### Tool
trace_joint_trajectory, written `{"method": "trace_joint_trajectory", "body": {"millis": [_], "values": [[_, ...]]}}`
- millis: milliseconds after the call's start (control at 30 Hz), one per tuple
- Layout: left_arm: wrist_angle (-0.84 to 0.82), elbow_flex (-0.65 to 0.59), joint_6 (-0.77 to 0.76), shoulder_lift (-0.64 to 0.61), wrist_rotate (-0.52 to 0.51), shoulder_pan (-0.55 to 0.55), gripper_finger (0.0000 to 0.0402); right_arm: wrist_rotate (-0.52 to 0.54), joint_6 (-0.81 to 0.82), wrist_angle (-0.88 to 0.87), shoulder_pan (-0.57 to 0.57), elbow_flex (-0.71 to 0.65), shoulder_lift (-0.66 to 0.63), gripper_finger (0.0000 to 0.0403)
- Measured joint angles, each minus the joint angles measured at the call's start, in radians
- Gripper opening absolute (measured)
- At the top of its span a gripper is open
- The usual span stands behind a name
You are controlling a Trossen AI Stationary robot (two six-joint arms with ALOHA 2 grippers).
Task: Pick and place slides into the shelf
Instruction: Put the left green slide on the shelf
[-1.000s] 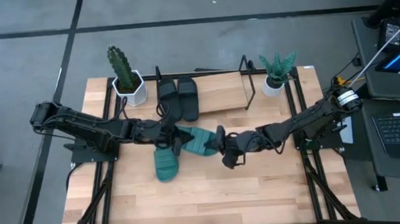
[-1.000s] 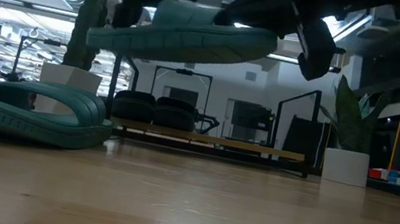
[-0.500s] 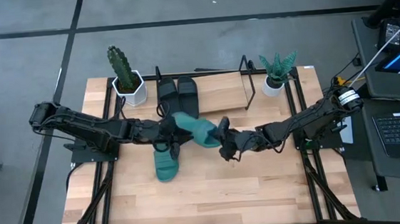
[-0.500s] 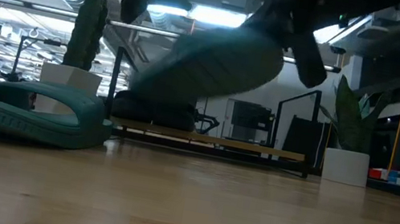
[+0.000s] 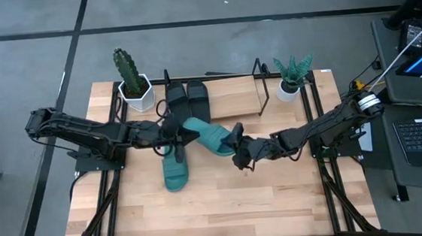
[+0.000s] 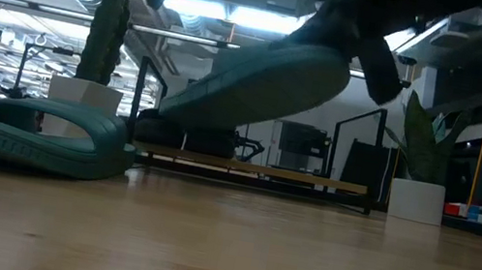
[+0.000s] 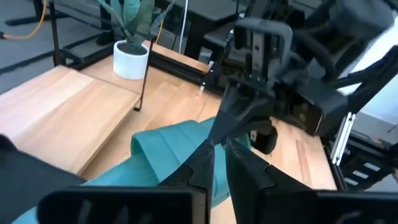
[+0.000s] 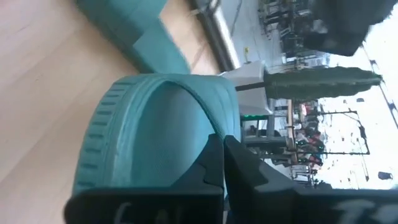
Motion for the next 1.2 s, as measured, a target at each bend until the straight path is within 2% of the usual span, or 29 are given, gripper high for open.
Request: {"method": "trace_joint_trajectory", "body": {"millis": [167, 333, 567, 833, 1200], "values": [[-0.006, 0.0, 0.042, 0.0, 0.0, 0.0, 0.0003, -0.007, 0.027, 0.026, 0.004, 0.0, -0.05, 0.0001], [0.003, 0.0, 0.064, 0.0, 0.0, -0.009, 0.0001, 0.0, 0.029, 0.026, 0.019, 0.0, -0.104, 0.0001], [0.011, 0.0, 0.145, 0.0, -0.026, -0.065, 0.0, 0.227, -0.001, 0.01, 0.022, 0.0, -0.126, 0.0001], [-0.032, 0.0, 0.216, 0.0, -0.088, -0.152, 0.0, 0.409, -0.022, -0.021, 0.0, 0.0, -0.126, 0.0001], [-0.066, 0.0, 0.218, 0.006, -0.16, -0.221, 0.0, 0.468, -0.031, -0.061, -0.091, 0.0, -0.126, 0.0001]]}}
